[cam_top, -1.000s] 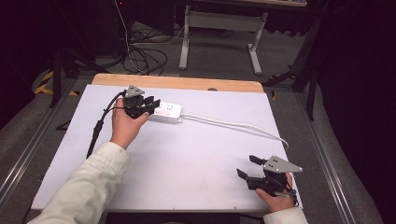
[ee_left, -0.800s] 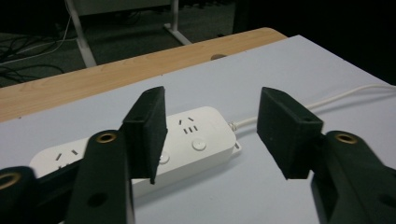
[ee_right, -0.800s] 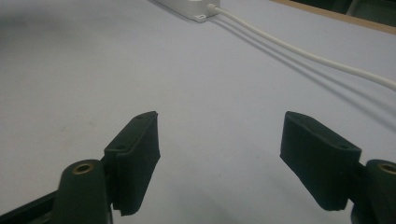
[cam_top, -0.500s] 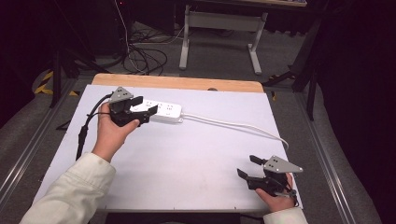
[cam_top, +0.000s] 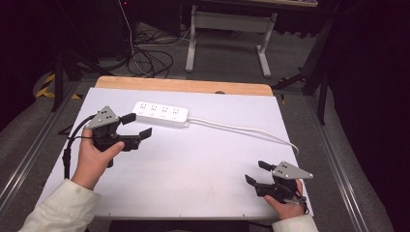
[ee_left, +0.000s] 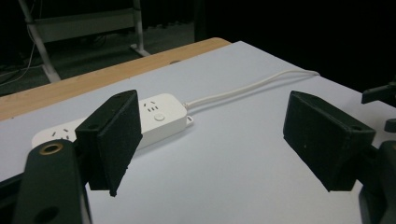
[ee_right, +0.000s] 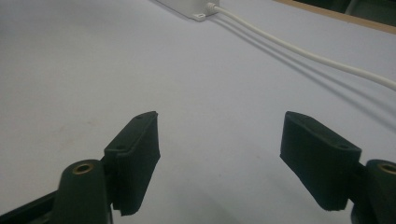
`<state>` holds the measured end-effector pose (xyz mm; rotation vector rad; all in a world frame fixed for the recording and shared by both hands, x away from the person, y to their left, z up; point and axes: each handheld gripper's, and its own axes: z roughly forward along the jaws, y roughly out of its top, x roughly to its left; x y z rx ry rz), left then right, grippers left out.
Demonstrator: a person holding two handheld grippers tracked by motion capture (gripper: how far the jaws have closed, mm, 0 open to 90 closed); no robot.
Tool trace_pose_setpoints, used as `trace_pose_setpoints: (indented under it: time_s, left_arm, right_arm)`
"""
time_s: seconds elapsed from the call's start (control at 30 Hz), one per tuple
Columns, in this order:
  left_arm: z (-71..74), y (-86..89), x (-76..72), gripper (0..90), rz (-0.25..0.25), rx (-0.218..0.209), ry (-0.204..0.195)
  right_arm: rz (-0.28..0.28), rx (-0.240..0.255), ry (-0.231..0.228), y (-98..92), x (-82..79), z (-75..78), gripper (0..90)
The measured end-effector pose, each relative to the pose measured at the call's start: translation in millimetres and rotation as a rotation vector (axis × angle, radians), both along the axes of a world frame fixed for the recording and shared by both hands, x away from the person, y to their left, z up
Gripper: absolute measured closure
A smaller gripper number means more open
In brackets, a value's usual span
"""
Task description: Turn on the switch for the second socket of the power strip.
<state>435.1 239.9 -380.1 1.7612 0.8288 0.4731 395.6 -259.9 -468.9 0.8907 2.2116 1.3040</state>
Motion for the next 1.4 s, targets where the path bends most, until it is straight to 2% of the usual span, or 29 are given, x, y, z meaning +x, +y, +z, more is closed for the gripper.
trace_pose_setpoints:
  time_s: [0.1, 0.2, 0.4, 0.57, 1.0, 1.2, 1.33, 1.4]
  left_arm:
    - [-6.1, 6.3, -8.8, 19.2, -0.027, -0.007, 0.002]
    - [-13.7, 11.3, -15.3, 19.2, -0.078, -0.055, 0.019]
    - [-27.1, 14.5, -29.3, 17.7, -0.113, -0.022, 0.002]
    - [-42.7, 16.7, -39.2, 17.4, -0.103, 0.021, -0.008]
    - [-82.9, 29.9, -53.2, 16.9, -0.075, -0.012, 0.032]
    - [-98.0, 35.7, -58.6, 16.9, -0.085, -0.011, 0.032]
    - [-105.8, 42.5, -61.5, 17.7, -0.06, -0.023, 0.033]
    - [-112.0, 47.0, -63.5, 19.7, -0.046, -0.061, 0.05]
  right_arm:
    - [-0.002, 0.001, -0.001, 0.2, -0.1, -0.1, 28.5]
    - [-0.001, -0.001, -0.001, 0.4, 0.1, -0.3, 28.5]
    - [-0.003, -0.003, -0.002, 1.0, 0.7, -0.1, 28.5]
    - [-0.001, -0.004, -0.002, 1.1, 0.5, -0.2, 28.5]
    - [0.003, -0.006, -0.002, 1.5, 0.0, -0.2, 28.5]
    - [0.003, -0.005, -0.002, 1.3, -0.7, -0.1, 28.5]
    - [0.006, -0.006, -0.001, 1.4, -0.7, -0.2, 28.5]
    - [0.006, -0.005, 0.0, 1.2, -0.7, -0.3, 28.5]
